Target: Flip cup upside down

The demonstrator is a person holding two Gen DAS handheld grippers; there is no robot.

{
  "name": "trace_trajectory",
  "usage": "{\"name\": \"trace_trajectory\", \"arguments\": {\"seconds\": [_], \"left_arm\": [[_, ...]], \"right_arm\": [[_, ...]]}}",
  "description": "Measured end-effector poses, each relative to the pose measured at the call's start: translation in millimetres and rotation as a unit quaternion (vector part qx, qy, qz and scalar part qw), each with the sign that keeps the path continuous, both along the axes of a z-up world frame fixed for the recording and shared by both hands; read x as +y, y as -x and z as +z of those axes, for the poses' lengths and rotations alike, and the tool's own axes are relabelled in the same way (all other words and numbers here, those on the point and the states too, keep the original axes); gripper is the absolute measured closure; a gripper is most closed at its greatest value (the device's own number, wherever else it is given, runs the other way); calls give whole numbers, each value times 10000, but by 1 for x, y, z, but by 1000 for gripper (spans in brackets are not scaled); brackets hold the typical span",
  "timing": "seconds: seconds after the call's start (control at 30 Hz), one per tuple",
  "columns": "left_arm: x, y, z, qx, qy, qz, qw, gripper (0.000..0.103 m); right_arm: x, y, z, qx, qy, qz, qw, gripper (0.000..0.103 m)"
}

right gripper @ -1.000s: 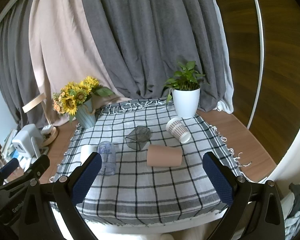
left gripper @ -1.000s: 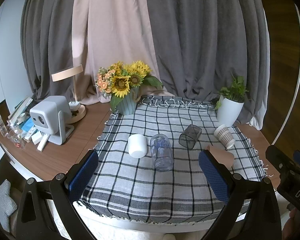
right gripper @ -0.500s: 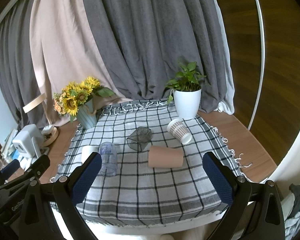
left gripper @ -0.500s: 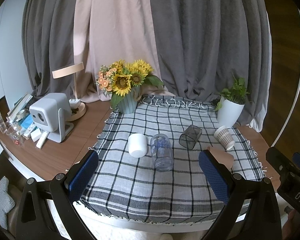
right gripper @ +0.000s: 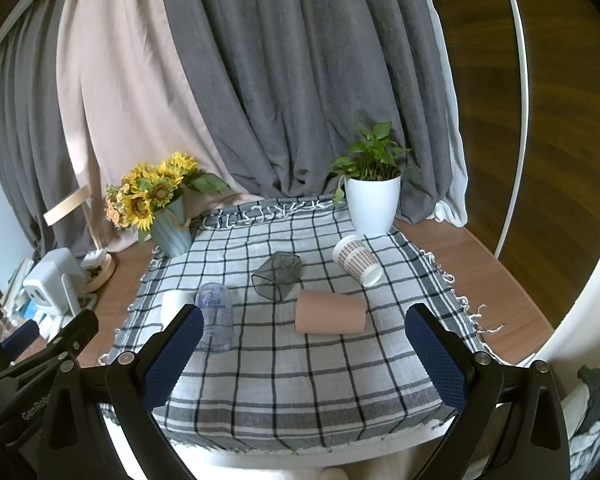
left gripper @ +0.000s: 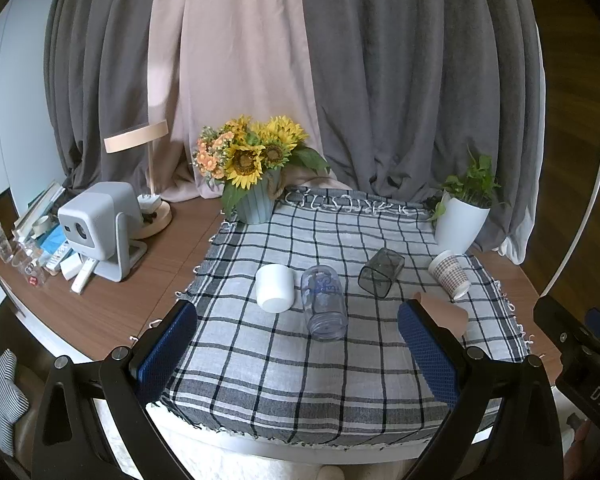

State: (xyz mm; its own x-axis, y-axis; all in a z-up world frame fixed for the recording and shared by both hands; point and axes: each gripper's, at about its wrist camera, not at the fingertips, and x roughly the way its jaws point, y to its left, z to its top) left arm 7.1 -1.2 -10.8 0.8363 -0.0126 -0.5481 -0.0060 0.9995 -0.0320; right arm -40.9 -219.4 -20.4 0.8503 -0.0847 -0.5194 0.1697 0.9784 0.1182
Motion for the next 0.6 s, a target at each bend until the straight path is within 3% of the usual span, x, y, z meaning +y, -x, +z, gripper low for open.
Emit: {"name": "trace_trajectory", "arguments": {"seconds": [0.6], "left_arm": [[0, -2, -1, 33, 31, -1, 10000, 1]], "right_arm": [[-1, -3, -1, 28, 15, -10, 10000, 2]]}}
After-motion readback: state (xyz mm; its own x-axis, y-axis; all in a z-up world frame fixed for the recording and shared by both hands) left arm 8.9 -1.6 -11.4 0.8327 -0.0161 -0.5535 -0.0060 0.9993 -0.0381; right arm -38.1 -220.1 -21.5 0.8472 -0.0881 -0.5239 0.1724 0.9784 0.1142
